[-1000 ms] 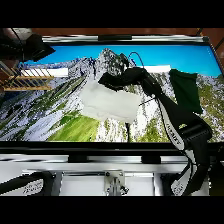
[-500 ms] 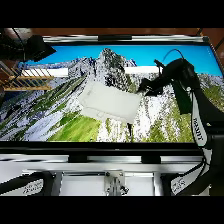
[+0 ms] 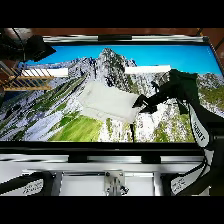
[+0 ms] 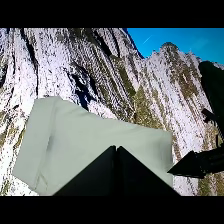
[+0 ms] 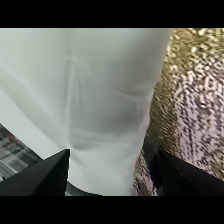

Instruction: Fold the shirts.

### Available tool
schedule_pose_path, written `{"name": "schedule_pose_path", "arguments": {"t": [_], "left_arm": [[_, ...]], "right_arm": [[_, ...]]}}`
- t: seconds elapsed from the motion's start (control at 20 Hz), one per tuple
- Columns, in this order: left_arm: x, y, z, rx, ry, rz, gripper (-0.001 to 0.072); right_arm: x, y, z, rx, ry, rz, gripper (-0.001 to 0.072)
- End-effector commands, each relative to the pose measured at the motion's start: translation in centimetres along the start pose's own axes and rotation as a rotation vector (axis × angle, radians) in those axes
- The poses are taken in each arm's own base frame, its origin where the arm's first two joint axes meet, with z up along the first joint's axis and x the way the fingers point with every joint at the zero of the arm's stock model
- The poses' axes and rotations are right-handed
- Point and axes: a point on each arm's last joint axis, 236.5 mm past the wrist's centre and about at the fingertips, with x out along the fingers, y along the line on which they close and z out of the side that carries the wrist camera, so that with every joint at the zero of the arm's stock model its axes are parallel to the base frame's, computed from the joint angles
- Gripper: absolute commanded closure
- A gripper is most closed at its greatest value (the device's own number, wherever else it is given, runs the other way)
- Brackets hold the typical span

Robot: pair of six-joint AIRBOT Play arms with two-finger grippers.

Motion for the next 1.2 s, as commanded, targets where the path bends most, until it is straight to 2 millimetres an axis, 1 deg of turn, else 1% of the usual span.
{"name": "schedule_pose_path", "arguments": {"t": [0.0, 0.05, 0.15, 0.2, 0.25, 0.3, 0.35, 0.4, 0.45, 0.5, 0.6, 0.65, 0.7, 0.8, 0.9, 1.0, 1.15], "left_arm": [[0.0, 0.0, 0.0, 0.001, 0.0, 0.0, 0.068], [0.0, 0.0, 0.0, 0.001, 0.0, 0.0, 0.068], [0.0, 0.0, 0.0, 0.001, -0.001, 0.0, 0.068], [0.0, 0.0, 0.0, 0.001, -0.001, 0.0, 0.068], [0.0, 0.0, 0.0, 0.001, -0.001, 0.0, 0.068], [0.0, 0.0, 0.0, 0.001, -0.001, 0.0, 0.068], [0.0, 0.0, 0.0, 0.001, -0.001, 0.0, 0.068], [0.0, 0.0, 0.0, 0.001, -0.001, 0.0, 0.068], [0.0, 0.0, 0.0, 0.002, -0.001, 0.0, 0.068], [0.0, 0.0, 0.0, 0.005, -0.001, 0.0, 0.068], [0.0, 0.0, 0.0, 0.004, -0.001, -0.001, 0.068], [0.0, 0.0, 0.0, 0.005, -0.001, -0.001, 0.068], [0.0, 0.0, 0.0, 0.004, -0.001, -0.001, 0.068], [0.0, 0.0, 0.0, 0.004, 0.0, -0.001, 0.068], [0.0, -0.1, 0.0, 0.004, 0.001, -0.002, 0.068], [0.1, -0.3, -0.1, 0.006, 0.002, -0.005, 0.068], [0.4, -1.2, -0.5, 0.018, 0.013, -0.02, 0.068]], "right_arm": [[1.9, 1.5, 1.3, 0.017, -0.066, 0.052, 0.0045], [2.4, 2.6, 1.7, 0.023, -0.086, 0.08, 0.0083], [3.2, 4.6, 2.1, 0.016, -0.114, 0.126, 0.0282], [3.4, 5.4, 2.3, 0.006, -0.127, 0.146, 0.041], [3.3, 6.1, 2.7, -0.012, -0.141, 0.164, 0.0599], [2.8, 6.5, 3.2, -0.028, -0.158, 0.171, 0.0664], [1.5, 7.1, 4.3, -0.061, -0.189, 0.18, 0.0665], [-0.3, 7.9, 5.8, -0.09, -0.233, 0.192, 0.0665], [-2.5, 8.7, 7.5, -0.117, -0.287, 0.203, 0.0665], [-5.1, 9.5, 9.3, -0.14, -0.35, 0.215, 0.0665], [-11.3, 10.7, 12.8, -0.158, -0.497, 0.238, 0.0666], [-14.7, 10.8, 14.4, -0.158, -0.577, 0.245, 0.0666], [-17.7, 10.6, 15.7, -0.156, -0.645, 0.249, 0.0666], [-23.8, 9.3, 17.9, -0.131, -0.795, 0.25, 0.0666], [-29.1, 7.2, 19.6, -0.077, -0.929, 0.253, 0.0666], [-33.5, 4.6, 20.6, -0.025, -1.043, 0.246, 0.0666], [-39.0, 0.5, 21.6, 0.065, -1.205, 0.235, 0.0666]]}}
